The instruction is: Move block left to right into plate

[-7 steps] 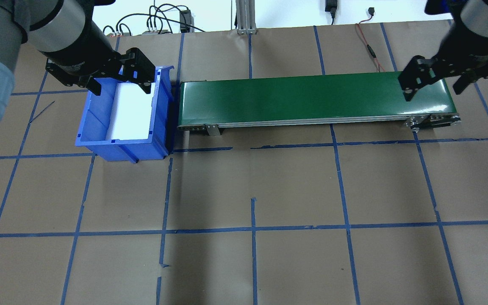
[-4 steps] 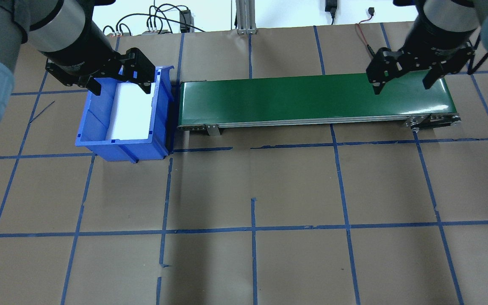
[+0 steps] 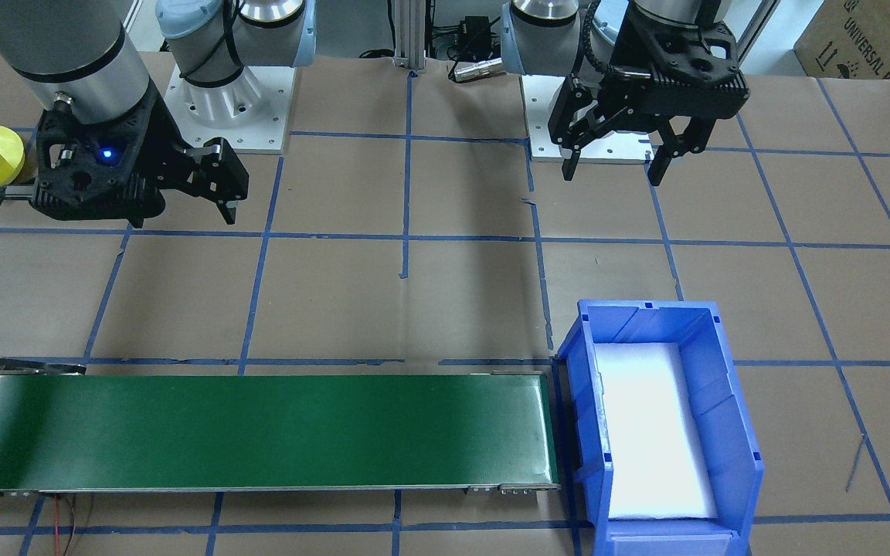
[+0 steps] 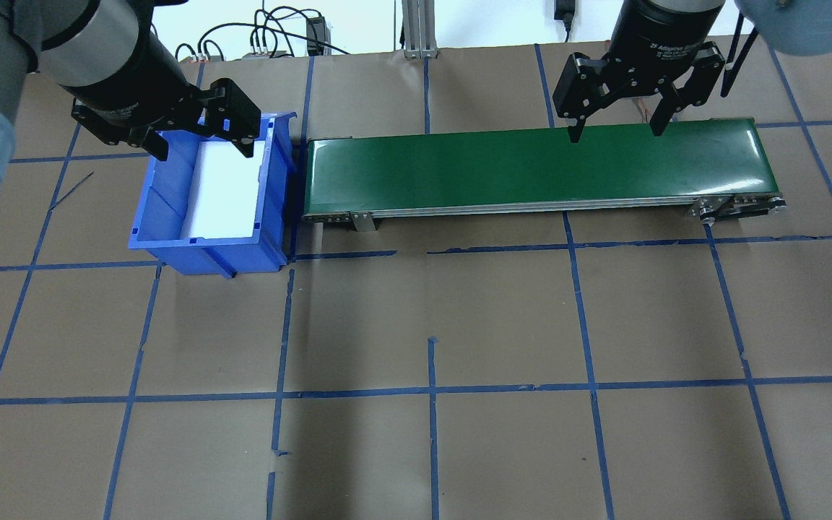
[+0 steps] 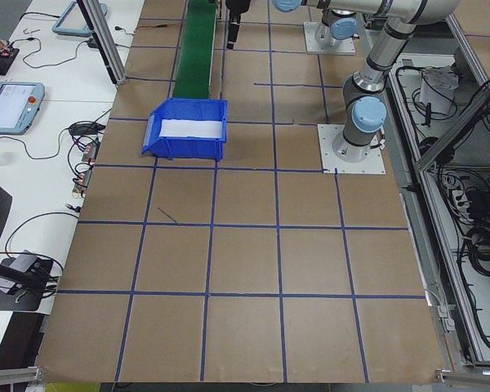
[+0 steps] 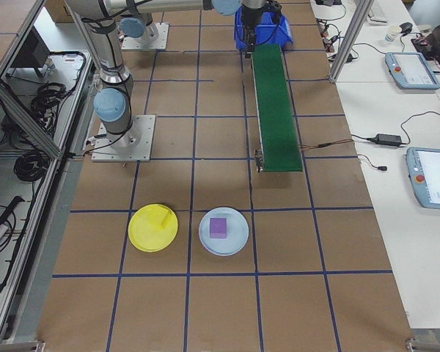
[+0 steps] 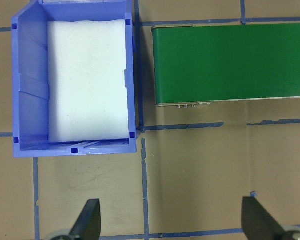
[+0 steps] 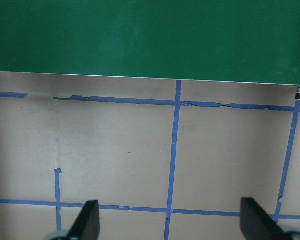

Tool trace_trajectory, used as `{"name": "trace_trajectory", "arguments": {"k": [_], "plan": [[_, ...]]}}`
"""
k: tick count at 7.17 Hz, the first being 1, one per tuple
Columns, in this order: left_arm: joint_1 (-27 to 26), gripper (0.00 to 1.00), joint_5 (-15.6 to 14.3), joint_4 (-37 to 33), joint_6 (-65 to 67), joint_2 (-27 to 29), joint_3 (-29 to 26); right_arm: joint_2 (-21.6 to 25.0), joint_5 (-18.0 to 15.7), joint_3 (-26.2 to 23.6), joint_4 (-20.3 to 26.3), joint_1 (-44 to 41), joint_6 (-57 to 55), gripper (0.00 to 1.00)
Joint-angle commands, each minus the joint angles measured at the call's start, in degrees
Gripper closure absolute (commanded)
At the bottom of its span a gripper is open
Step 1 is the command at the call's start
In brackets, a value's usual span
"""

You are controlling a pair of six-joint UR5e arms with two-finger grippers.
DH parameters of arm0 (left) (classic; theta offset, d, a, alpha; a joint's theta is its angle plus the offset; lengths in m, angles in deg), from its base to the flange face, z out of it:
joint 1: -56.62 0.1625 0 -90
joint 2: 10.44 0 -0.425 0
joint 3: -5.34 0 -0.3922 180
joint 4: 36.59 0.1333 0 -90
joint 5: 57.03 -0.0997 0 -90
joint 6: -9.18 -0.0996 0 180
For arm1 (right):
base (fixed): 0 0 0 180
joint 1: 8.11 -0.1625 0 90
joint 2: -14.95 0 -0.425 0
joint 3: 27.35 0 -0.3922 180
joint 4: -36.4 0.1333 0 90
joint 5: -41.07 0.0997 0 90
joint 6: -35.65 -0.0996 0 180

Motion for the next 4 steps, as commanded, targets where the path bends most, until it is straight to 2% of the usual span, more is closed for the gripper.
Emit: {"name": "trace_trajectory", "arguments": {"k": [1, 4], "plan": [[-0.01, 0.00, 0.01, 2.04, -0.19, 0.23, 0.04, 0.08, 0.03, -0.29, -0.14, -0.13, -0.07, 0.00], [0.07, 0.00, 0.01, 2.05, -0.27, 0.15, -0.05, 0.34, -0.06, -0.64, -0.05, -0.13, 0.02, 0.00]]}}
